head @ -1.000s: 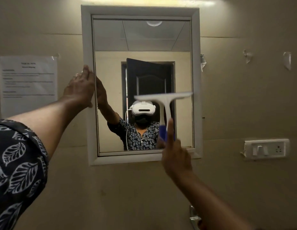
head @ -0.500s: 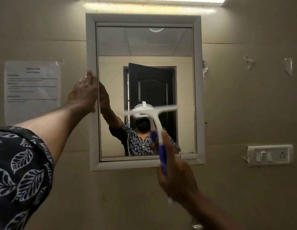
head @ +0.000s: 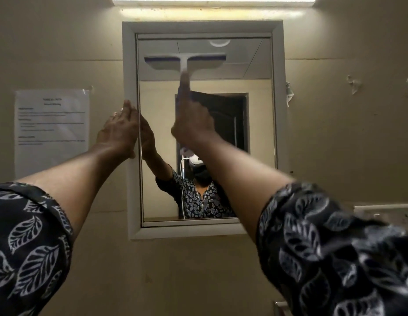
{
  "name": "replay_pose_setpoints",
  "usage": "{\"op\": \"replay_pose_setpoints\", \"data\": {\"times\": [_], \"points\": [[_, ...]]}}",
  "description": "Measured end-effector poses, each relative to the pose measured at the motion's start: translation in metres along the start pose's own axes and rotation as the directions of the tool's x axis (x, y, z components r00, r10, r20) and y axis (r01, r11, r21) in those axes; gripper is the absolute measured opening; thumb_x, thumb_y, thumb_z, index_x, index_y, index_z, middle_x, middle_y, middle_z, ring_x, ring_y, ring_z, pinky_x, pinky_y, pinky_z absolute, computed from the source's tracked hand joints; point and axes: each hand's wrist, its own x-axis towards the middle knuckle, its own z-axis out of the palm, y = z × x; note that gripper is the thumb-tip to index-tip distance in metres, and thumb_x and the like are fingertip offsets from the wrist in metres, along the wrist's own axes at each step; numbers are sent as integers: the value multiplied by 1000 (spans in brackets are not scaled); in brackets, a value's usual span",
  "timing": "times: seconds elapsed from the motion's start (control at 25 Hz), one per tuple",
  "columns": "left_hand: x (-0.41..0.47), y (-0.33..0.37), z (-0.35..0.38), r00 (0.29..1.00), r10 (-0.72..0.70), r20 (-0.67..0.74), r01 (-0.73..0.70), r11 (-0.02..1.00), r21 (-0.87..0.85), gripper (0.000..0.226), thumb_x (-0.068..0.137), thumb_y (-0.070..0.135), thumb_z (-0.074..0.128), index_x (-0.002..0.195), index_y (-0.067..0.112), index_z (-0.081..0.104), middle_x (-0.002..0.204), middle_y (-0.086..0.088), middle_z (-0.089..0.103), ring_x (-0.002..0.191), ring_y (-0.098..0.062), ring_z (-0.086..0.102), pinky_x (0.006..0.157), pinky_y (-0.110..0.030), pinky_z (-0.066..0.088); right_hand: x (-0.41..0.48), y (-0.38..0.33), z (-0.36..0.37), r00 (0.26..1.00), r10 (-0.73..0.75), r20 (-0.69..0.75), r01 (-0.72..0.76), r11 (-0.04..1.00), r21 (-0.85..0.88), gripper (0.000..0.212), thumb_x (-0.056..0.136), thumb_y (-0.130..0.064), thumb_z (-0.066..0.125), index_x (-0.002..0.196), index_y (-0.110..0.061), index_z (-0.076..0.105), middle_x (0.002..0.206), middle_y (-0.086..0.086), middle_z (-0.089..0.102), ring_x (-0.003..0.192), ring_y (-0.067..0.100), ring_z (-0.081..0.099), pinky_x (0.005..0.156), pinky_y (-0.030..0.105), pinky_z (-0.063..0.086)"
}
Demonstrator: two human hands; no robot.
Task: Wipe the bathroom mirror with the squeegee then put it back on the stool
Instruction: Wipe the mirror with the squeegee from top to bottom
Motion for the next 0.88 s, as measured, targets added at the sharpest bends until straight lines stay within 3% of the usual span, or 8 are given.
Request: {"op": "replay_pose_setpoints", "data": {"times": [0.16,0.28,0.4,0.48,0.64,0.76,0.88], "points": [[1,-1,0,1000,11,8,-11,1000,-6,106,72,1,76,152,3,5,159,-17,0,143,-40,18,115,-44,24,-75,27,40,995,17,96,-10,998,-68,109,84,-11,58,134,-35,-36,85,16,62,67,26,62,69,46,56],[2,-1,1,1000,18,3,-18,1000,-15,105,69,1,78,151,3,12,159,-17,4,140,-41,25,112,-46,30,-124,35,56,993,31,117,-18,994,-109,107,88,-12,53,127,-40,-43,97,19,59,84,29,60,81,44,53],[2,-2,1,1000,18,7,-18,999,-31,106,67,0,79,150,4,14,159,-16,4,141,-41,23,112,-47,29,-183,36,65,983,63,171,-52,996,-67,98,92,-11,45,130,-40,-40,112,19,52,82,20,58,71,32,55],[2,-1,0,1000,10,3,-10,1000,-23,105,69,-1,78,151,4,12,159,-16,4,142,-41,21,113,-46,28,-227,36,67,947,96,306,-88,995,-42,99,94,-12,43,124,-47,-45,103,15,55,69,16,53,64,29,53],[2,2,0,1000,-1,-16,1,1000,5,103,71,-4,75,151,2,10,159,-17,2,143,-40,19,115,-44,25,-267,29,57,856,164,491,-189,982,3,102,94,-19,44,113,-52,-51,100,11,58,71,14,47,72,31,49],[1,2,-1,1000,-4,-5,4,1000,6,102,72,-4,74,151,2,9,159,-17,2,143,-40,18,115,-44,24,-246,16,29,905,68,419,-121,987,103,103,90,-17,49,126,-46,-43,85,5,57,65,11,49,65,28,50],[0,1,-2,1000,-2,2,2,1000,-6,101,73,-4,74,151,2,9,159,-17,2,143,-40,18,115,-45,24,-179,12,-13,984,-30,175,6,991,135,95,86,-11,53,143,-35,-20,69,-6,42,59,13,52,58,30,53]]}}
